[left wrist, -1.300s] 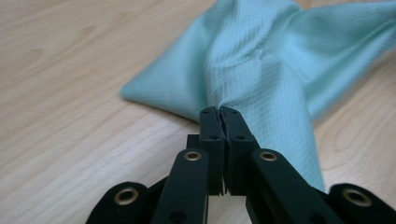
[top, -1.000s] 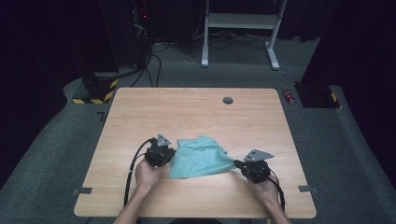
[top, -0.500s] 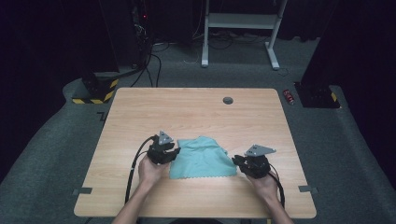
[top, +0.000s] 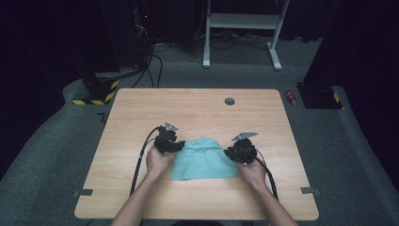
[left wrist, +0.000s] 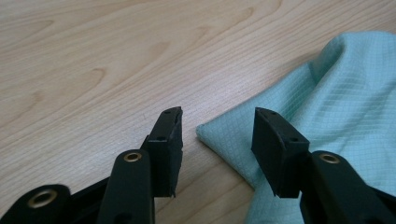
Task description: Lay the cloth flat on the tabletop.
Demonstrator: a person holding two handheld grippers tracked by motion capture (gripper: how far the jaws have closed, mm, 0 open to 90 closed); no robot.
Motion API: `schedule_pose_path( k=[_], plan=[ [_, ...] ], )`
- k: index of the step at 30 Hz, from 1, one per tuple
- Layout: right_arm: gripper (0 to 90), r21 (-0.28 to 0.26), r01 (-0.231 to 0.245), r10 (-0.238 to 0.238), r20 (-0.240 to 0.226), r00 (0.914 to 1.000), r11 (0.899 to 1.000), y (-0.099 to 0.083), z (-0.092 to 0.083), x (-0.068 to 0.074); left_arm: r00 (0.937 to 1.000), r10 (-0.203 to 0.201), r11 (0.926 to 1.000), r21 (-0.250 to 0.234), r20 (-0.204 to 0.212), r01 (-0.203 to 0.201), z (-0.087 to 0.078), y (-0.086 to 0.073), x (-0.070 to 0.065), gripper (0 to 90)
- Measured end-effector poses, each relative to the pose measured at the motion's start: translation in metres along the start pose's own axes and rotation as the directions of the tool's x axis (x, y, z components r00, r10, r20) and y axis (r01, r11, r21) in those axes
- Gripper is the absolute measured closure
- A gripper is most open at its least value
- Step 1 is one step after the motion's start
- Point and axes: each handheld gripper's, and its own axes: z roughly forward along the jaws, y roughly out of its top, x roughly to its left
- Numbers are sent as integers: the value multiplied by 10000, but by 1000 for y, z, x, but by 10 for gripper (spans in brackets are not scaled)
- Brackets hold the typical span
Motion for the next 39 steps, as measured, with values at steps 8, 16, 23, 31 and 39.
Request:
schedule_pose_path(
  k=[8, 16, 23, 31, 39],
  plan=[
    [898, 289, 276, -276, -13, 9996, 9992, 1, 6, 1, 9982, 220, 9992, 310, 550, -237, 7, -3, 1, 807],
    [900, -88, 516, -513, 343, 9981, 9986, 11, -4, 0, 9898, -443, 9972, -539, 1352, 520, -7, 1, 11, 894],
    [900, -904, 1334, -1260, 828, 9886, 9869, 29, -27, 13, 9870, 371, 9785, -2061, 1566, -41, -49, 17, 1, 894],
    [900, -1898, 2497, -2374, 850, 9677, 9495, 15, -59, 37, 9582, 1825, 9528, -2800, 2203, -1171, -86, -2, -30, 892],
    [899, -1251, 3435, -3480, -151, 9374, 9308, -42, -65, 55, 9066, 3122, 9500, -906, 2840, -2988, -83, -66, -60, 890]
  ],
)
